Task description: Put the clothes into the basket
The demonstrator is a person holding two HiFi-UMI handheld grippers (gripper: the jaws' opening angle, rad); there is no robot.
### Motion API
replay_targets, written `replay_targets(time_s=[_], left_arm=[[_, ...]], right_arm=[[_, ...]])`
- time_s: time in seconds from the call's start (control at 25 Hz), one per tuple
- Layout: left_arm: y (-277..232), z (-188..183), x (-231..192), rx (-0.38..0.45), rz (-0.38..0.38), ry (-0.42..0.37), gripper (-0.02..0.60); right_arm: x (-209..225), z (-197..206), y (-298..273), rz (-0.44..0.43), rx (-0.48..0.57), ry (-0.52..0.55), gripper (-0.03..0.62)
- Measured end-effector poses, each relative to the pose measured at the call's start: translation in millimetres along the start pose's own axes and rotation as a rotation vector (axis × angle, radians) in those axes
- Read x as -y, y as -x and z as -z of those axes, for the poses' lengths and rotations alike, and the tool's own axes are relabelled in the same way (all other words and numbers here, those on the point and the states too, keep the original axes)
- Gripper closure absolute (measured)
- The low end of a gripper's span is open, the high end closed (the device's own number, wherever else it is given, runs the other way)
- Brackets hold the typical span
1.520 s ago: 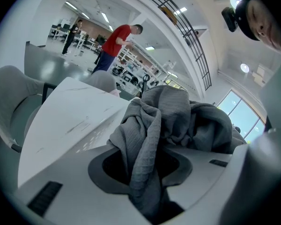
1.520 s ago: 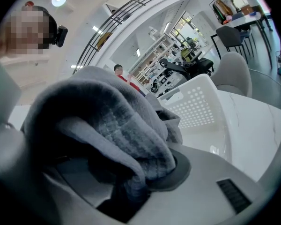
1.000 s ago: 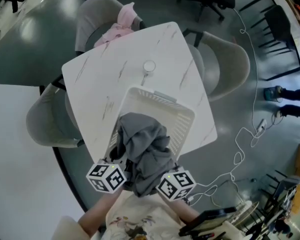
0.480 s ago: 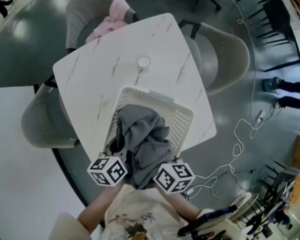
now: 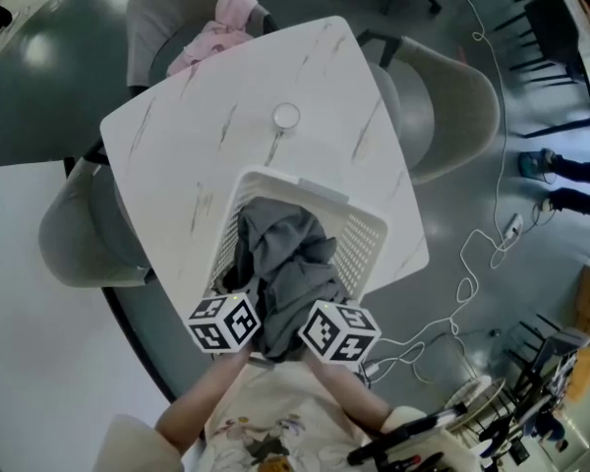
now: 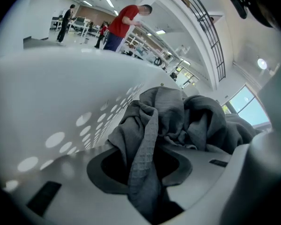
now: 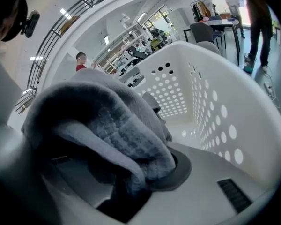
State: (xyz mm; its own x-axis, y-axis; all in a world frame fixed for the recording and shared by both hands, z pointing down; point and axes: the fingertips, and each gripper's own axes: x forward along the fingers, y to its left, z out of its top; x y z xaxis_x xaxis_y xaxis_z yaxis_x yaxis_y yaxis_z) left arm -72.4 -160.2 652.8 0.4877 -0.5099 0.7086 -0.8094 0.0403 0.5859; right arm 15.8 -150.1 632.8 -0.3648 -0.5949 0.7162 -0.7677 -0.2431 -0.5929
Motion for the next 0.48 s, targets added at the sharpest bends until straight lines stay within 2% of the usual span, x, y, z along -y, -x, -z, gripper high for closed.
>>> replay_targets(time_s=[0.24, 0.36, 0.48], left_arm=[[-9, 8, -12, -0.046, -0.066, -0.015, 0.451], [-10, 9, -10, -0.054, -0.063, -0.001, 0.45], [-9, 8, -7, -0.057, -0.06, 0.006, 0.449]], right_arm=[[14, 9, -13, 0.068, -0.054, -0.012, 0.47], [19, 5, -10, 0.107, -0.054, -0.021, 0.454], [19, -3, -3, 0.126, -0.033, -0.024, 0.411]])
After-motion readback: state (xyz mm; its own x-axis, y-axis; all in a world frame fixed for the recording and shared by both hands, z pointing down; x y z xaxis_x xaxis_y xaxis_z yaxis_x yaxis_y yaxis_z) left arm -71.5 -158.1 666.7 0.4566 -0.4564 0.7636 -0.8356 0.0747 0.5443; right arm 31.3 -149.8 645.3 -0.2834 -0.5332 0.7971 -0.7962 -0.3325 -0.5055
